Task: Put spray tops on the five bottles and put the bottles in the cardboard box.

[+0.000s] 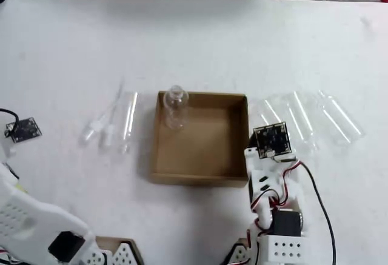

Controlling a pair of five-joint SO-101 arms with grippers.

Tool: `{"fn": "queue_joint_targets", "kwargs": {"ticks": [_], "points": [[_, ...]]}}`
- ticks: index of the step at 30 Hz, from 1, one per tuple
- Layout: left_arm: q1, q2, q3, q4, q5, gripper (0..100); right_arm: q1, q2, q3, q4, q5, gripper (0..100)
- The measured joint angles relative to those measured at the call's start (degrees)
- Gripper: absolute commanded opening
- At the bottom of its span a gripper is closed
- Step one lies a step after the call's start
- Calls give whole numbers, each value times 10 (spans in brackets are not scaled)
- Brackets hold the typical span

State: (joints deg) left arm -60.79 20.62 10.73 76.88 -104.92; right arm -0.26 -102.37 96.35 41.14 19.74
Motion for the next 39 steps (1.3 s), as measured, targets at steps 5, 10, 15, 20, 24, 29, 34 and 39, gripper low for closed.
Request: {"fn": "queue_joint_targets", "kwargs": {"ticks": [5, 10, 15, 20, 24, 29, 34, 39], "points": [[-20, -1, 0, 0, 0, 225, -12, 0, 0, 0, 0, 18], [-19, -1, 0, 0, 0, 172, -11, 0, 0, 0, 0, 18], [-19, -1, 0, 0, -4, 94, -11, 0, 0, 0, 0, 18], [-19, -1, 0, 0, -8, 90, -11, 0, 0, 0, 0, 18], [-19, -1, 0, 0, -18, 24, -11, 0, 0, 0, 0, 18], [-9, -1, 0, 7, -8, 21, -11, 0, 0, 0, 0, 18], [31, -55, -25, 81, 57, 22, -11, 0, 0, 0, 0, 18], [127, -163, -84, 222, 153, 22, -11, 0, 0, 0, 0, 18]]}}
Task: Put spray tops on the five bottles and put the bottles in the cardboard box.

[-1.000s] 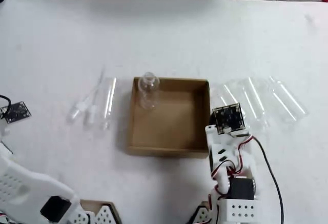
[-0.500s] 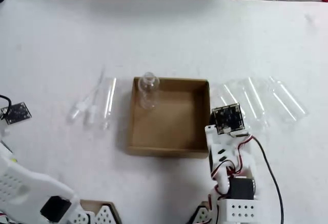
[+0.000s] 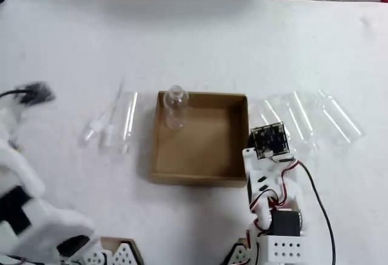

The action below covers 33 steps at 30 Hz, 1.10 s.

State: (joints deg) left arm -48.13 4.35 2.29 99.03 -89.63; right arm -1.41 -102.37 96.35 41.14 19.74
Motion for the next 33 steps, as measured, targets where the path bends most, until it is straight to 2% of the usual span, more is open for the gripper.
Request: {"fn": "queue_joint_targets", "kwargs": {"ticks": [5, 8, 11, 13, 19, 24, 30, 33], "points": [[155, -177, -36, 15, 184, 22, 0, 0, 0, 0, 0, 18], [289, -301, -69, 15, 301, 22, 0, 0, 0, 0, 0, 18], [425, -397, -81, -47, 439, 22, 0, 0, 0, 0, 0, 17], [482, -425, -84, -110, 530, 22, 0, 0, 0, 0, 0, 16], [507, -415, -61, -256, 756, 22, 23, 0, -9, 0, -1, 16], [523, -411, 34, -377, 944, 21, 66, -1, -21, 16, -94, 16], [611, -461, 219, -534, 982, 21, 64, -1, -51, 45, -123, 16], [629, -524, 294, -592, 983, 21, 25, -1, -97, 98, -125, 16]]}}
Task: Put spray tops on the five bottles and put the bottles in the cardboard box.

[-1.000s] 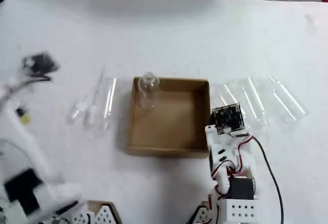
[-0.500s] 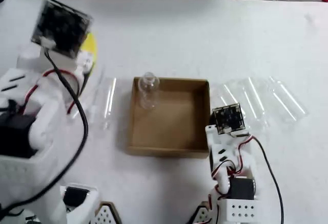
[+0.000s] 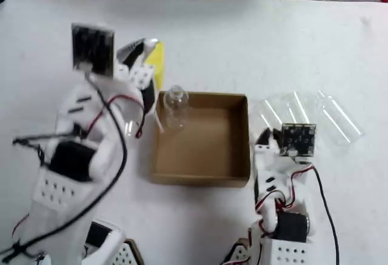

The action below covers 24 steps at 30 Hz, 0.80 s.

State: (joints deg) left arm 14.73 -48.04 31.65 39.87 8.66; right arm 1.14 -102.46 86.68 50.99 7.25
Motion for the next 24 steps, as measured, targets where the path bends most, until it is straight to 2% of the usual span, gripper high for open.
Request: {"fn": "queue_joint_targets", "kwargs": {"ticks": [5, 11, 17, 22, 24], "points": [[20, -115, 40, -18, -50, 20, -113, 0, -117, 73, 0, 15], [18, -197, 25, 23, -113, 20, -238, -4, -228, 63, 62, 15], [32, -200, -5, 16, -35, 21, -353, -4, -297, 58, 65, 15], [82, -160, -8, -3, -23, 21, -443, -4, -278, 25, 65, 15], [108, -145, -7, -3, -20, 21, -453, -4, -239, -1, 66, 15]]}}
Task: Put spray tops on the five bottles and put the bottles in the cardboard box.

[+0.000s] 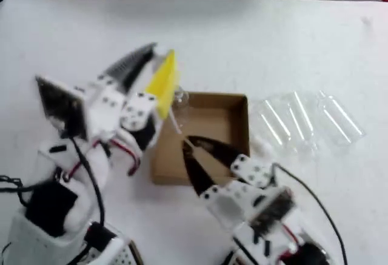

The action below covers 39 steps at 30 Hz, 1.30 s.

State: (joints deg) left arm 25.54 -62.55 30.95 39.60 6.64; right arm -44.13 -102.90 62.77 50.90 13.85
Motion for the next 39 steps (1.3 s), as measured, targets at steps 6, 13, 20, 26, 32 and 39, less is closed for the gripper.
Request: {"fn": "queue_joint_targets", "kwargs": {"ticks": [6, 13, 20, 26, 32, 39], "points": [[78, -20, -1, 21, 15, 23, 15, -2, 41, -16, -1, 15], [104, -23, 0, 0, 9, 22, -47, -2, 41, -16, 35, 15], [116, 76, 0, -34, -17, 21, -65, -2, 52, -21, 88, 15], [116, 91, 0, -33, -18, 21, 30, -1, 133, -120, 90, 15], [118, 91, 0, 0, -18, 21, 40, -1, 146, -132, 90, 15], [116, 91, 0, 20, -18, 21, 105, -1, 146, -132, 90, 15]]}}
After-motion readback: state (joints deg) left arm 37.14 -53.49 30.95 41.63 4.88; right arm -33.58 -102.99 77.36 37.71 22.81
